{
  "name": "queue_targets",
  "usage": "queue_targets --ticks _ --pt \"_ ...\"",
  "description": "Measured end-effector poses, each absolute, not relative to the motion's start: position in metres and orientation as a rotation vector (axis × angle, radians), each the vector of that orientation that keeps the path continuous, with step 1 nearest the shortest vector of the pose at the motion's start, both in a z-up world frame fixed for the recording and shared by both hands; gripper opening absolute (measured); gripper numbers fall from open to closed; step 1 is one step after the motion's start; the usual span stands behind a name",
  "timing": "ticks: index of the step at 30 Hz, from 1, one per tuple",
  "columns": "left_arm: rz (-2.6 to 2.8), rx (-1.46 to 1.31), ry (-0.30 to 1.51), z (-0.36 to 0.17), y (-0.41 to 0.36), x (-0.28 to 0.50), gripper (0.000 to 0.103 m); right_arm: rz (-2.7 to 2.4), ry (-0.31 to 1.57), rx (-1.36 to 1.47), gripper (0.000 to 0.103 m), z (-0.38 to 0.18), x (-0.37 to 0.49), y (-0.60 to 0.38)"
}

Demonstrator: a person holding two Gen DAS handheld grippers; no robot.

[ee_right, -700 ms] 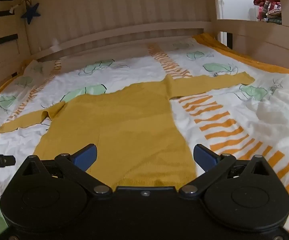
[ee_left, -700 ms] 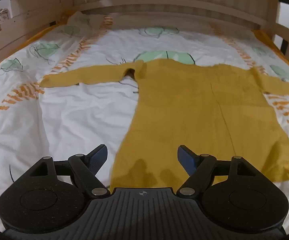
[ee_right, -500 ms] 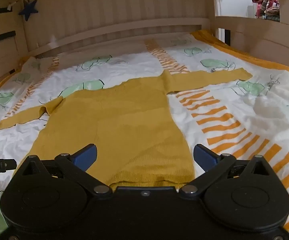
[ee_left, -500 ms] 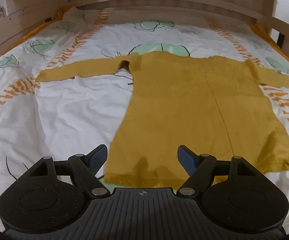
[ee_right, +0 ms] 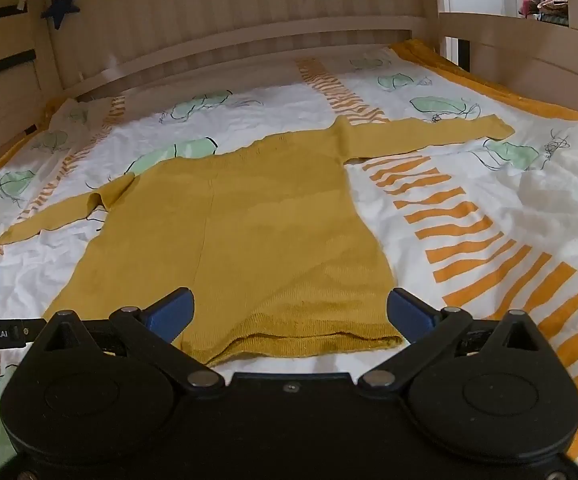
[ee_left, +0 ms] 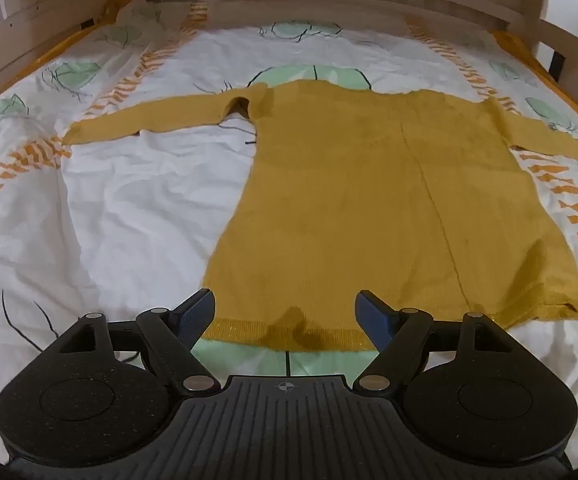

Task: Fold small clothes
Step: 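Position both grippers open over the sweater's hem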

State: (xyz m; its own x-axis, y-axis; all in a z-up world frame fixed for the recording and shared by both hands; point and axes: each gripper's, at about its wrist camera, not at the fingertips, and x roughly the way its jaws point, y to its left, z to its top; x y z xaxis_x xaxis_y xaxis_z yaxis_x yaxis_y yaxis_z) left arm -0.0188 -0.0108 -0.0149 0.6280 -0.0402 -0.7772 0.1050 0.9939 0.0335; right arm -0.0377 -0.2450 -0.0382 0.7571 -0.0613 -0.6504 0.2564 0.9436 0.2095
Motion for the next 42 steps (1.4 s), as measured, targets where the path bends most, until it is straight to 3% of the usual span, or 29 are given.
queue_targets --ticks 42 --pt "-0.107 0.067 0.904 -0.0139 -0.0112 -0.0211 0.076 -0.152 0.72 0.296 0.102 -0.0405 -0.0351 -0.2403"
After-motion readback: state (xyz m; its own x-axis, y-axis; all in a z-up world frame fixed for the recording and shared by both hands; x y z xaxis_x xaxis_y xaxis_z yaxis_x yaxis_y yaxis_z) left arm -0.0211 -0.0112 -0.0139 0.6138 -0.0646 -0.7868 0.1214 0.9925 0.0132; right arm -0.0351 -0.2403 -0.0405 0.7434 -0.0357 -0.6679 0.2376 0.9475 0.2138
